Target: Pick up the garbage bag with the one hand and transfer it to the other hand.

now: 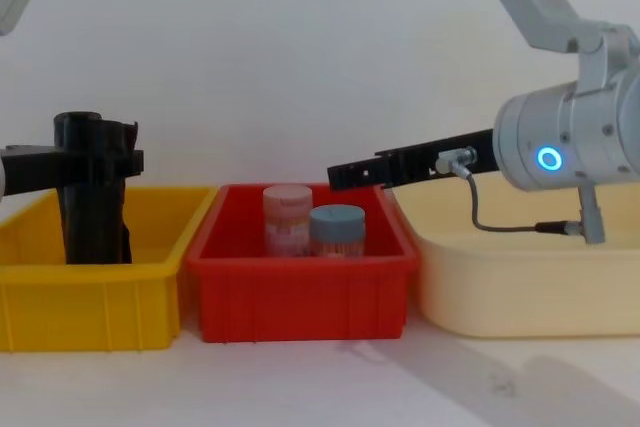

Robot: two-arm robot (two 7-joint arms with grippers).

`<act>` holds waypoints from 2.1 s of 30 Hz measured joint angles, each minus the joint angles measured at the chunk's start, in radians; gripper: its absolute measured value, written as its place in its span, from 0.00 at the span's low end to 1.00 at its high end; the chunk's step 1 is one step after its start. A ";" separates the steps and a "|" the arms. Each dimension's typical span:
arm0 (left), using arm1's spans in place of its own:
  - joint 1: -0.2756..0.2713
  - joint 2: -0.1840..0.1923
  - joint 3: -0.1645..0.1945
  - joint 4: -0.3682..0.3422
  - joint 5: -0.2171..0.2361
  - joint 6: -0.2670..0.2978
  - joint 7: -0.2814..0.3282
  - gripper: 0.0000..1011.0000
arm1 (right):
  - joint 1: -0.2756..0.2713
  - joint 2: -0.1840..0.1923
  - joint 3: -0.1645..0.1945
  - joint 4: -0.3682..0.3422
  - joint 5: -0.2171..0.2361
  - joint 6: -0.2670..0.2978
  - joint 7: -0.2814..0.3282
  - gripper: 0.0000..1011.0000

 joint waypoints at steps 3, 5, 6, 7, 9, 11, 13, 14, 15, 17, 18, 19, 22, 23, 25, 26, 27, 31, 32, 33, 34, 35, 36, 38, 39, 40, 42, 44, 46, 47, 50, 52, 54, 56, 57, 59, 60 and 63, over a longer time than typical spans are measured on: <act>-0.002 0.000 0.000 0.002 0.000 0.000 -0.001 0.52 | -0.006 0.000 -0.005 -0.006 -0.005 0.000 0.001 0.99; -0.003 -0.001 0.001 0.004 0.001 -0.001 -0.002 0.50 | -0.011 0.000 -0.009 -0.011 -0.009 0.001 0.002 0.99; -0.003 -0.001 0.001 0.005 0.001 -0.001 -0.002 0.50 | -0.013 0.000 -0.012 -0.013 -0.011 0.001 0.002 0.99; -0.004 -0.001 0.001 0.006 0.001 -0.001 -0.002 0.49 | -0.015 0.000 -0.013 -0.014 -0.012 0.001 0.002 0.99; -0.005 -0.001 0.001 0.007 0.001 -0.001 -0.002 0.48 | -0.020 0.001 -0.018 -0.017 -0.017 0.001 0.002 0.99; -0.005 -0.002 0.001 0.007 0.001 -0.001 -0.003 0.48 | -0.024 0.000 -0.022 -0.020 -0.022 0.001 0.002 0.99; -0.006 -0.002 0.002 0.008 0.001 -0.001 -0.003 0.48 | -0.027 -0.001 -0.025 -0.021 -0.026 0.001 0.002 0.99; -0.006 -0.002 0.002 0.009 0.001 -0.002 -0.003 0.48 | -0.029 -0.004 -0.028 -0.021 -0.030 0.001 0.001 0.99; -0.006 -0.002 0.002 0.009 0.001 -0.002 -0.003 0.48 | -0.030 -0.005 -0.029 -0.021 -0.032 0.001 0.001 0.99; -0.006 -0.002 0.002 0.009 0.001 -0.002 -0.003 0.48 | -0.031 -0.011 -0.032 -0.020 -0.036 0.000 -0.004 0.99; -0.006 -0.002 0.002 0.010 0.001 -0.002 -0.003 0.48 | -0.031 -0.013 -0.033 -0.019 -0.039 0.000 -0.005 0.99; -0.006 -0.002 0.002 0.010 0.001 -0.002 -0.004 0.48 | -0.031 -0.016 -0.034 -0.017 -0.040 0.000 -0.006 0.99; -0.007 -0.002 0.002 0.011 0.001 -0.002 -0.004 0.48 | -0.025 -0.028 -0.038 -0.008 -0.046 -0.001 -0.014 0.99; -0.007 -0.002 0.002 0.011 0.001 -0.002 -0.004 0.48 | -0.021 -0.034 -0.039 -0.002 -0.049 -0.002 -0.017 0.99; -0.007 -0.003 0.002 0.011 0.001 -0.002 -0.004 0.48 | -0.017 -0.041 -0.040 0.004 -0.051 -0.003 -0.020 0.99; -0.007 -0.003 0.002 0.011 0.001 -0.002 -0.004 0.48 | -0.016 -0.043 -0.041 0.005 -0.052 -0.003 -0.021 0.99; -0.007 -0.003 0.002 0.011 0.001 -0.002 -0.004 0.48 | -0.013 -0.047 -0.042 0.009 -0.053 -0.004 -0.022 0.99; -0.008 -0.003 0.002 0.012 0.001 -0.002 -0.004 0.48 | 0.003 -0.069 -0.048 0.029 -0.060 -0.008 -0.027 0.99; -0.008 -0.003 0.002 0.012 0.001 -0.002 -0.004 0.48 | 0.010 -0.076 -0.050 0.041 -0.063 -0.010 -0.028 0.99; -0.008 -0.003 0.002 0.012 0.001 -0.002 -0.004 0.48 | 0.010 -0.076 -0.050 0.041 -0.063 -0.010 -0.028 0.99; -0.008 -0.003 0.002 0.012 0.001 -0.002 -0.004 0.48 | 0.016 -0.083 -0.051 0.051 -0.065 -0.013 -0.028 0.99; -0.008 -0.003 0.002 0.012 0.001 -0.002 -0.004 0.48 | 0.022 -0.089 -0.053 0.062 -0.067 -0.015 -0.028 0.99; -0.008 -0.003 0.002 0.012 0.001 -0.002 -0.004 0.48 | 0.022 -0.089 -0.053 0.062 -0.067 -0.015 -0.028 0.99; -0.008 -0.003 0.002 0.012 0.001 -0.002 -0.004 0.48 | 0.033 -0.097 -0.055 0.083 -0.071 -0.021 -0.028 0.99; -0.008 -0.003 0.002 0.012 0.001 -0.002 -0.004 0.48 | 0.039 -0.101 -0.056 0.095 -0.072 -0.025 -0.028 0.99; -0.008 -0.003 0.002 0.012 0.001 -0.002 -0.004 0.48 | 0.042 -0.103 -0.057 0.101 -0.073 -0.027 -0.028 0.99; -0.008 -0.003 0.002 0.013 0.001 -0.002 -0.004 0.48 | 0.049 -0.107 -0.057 0.115 -0.075 -0.032 -0.027 0.99; -0.008 -0.003 0.002 0.012 0.001 -0.002 -0.004 0.48 | 0.056 -0.111 -0.057 0.133 -0.077 -0.037 -0.025 0.99; -0.008 -0.003 0.002 0.013 0.001 -0.002 -0.004 0.48 | 0.072 -0.118 -0.057 0.167 -0.081 -0.047 -0.022 0.99; -0.008 -0.003 0.002 0.013 0.001 -0.002 -0.004 0.48 | 0.076 -0.119 -0.056 0.175 -0.082 -0.050 -0.021 0.99; -0.008 -0.003 0.002 0.013 0.001 -0.002 -0.004 0.48 | 0.091 -0.124 -0.053 0.208 -0.086 -0.063 -0.019 0.99; -0.008 -0.003 0.002 0.013 0.001 -0.002 -0.004 0.48 | 0.099 -0.126 -0.051 0.224 -0.087 -0.069 -0.017 0.99; -0.008 -0.003 0.002 0.013 0.001 -0.002 -0.004 0.48 | 0.115 -0.130 -0.047 0.259 -0.091 -0.082 -0.014 0.99; -0.008 -0.003 0.002 0.013 0.001 -0.002 -0.004 0.48 | 0.122 -0.132 -0.045 0.274 -0.092 -0.087 -0.013 0.99; -0.008 -0.003 0.002 0.013 0.001 -0.002 -0.004 0.48 | 0.126 -0.133 -0.044 0.281 -0.094 -0.090 -0.013 0.99; -0.008 -0.003 0.002 0.012 0.001 -0.002 -0.004 0.48 | 0.136 -0.135 -0.042 0.299 -0.096 -0.097 -0.012 0.99; -0.008 -0.003 0.002 0.013 0.001 -0.002 -0.004 0.48 | 0.139 -0.136 -0.041 0.307 -0.097 -0.099 -0.011 0.99; -0.008 -0.003 0.002 0.012 0.001 -0.002 -0.004 0.48 | 0.149 -0.138 -0.040 0.328 -0.101 -0.106 -0.007 0.99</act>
